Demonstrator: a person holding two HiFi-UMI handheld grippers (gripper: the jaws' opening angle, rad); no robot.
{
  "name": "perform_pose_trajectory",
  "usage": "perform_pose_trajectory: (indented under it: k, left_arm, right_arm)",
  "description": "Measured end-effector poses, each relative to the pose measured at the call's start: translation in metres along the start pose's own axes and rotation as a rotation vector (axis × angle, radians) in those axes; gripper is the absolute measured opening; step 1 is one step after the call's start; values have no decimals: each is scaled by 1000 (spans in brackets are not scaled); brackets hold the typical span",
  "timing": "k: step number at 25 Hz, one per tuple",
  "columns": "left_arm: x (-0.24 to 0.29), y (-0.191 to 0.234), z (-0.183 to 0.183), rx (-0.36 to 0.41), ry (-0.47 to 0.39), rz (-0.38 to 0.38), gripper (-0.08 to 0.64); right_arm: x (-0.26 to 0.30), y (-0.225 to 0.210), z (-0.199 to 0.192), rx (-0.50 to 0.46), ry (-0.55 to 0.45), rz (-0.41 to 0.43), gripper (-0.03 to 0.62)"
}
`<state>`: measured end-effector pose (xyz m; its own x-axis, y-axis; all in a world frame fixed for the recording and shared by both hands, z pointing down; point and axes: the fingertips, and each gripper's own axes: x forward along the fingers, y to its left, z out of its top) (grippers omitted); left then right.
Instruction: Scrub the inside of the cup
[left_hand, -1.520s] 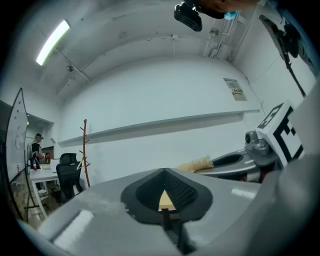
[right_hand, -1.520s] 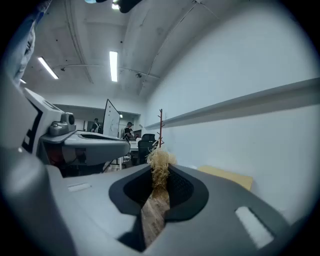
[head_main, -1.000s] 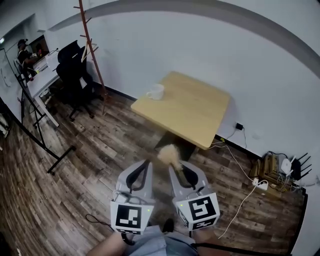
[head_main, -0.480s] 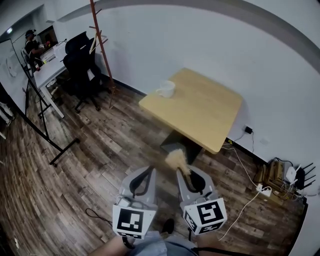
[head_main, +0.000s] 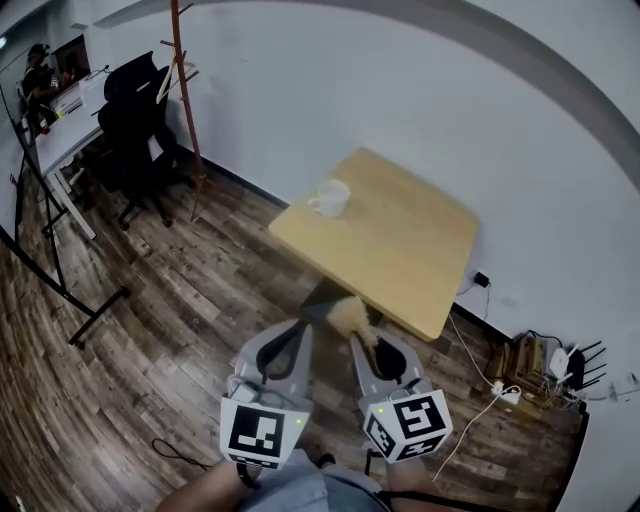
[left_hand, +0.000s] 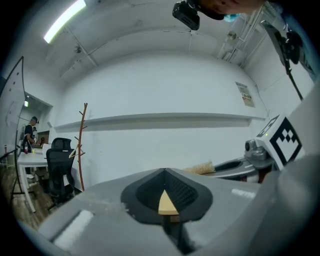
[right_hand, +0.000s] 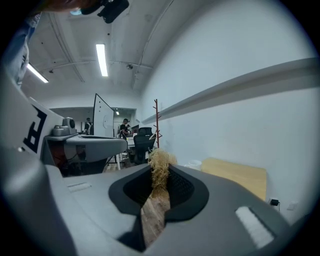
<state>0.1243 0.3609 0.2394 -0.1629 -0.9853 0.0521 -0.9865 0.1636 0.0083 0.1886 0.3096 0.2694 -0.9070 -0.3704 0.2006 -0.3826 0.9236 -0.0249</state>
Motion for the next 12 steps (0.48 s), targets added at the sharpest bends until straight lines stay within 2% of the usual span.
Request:
perform_pose_trajectory:
  k: [7, 12]
  left_arm:
    - [29, 56, 12, -6, -47, -53, 20]
    - [47, 80, 15, 7, -55, -90, 20]
  right_arm:
    - [62, 11, 24, -31, -10, -26, 64]
    - [89, 5, 37, -32, -20, -65, 64]
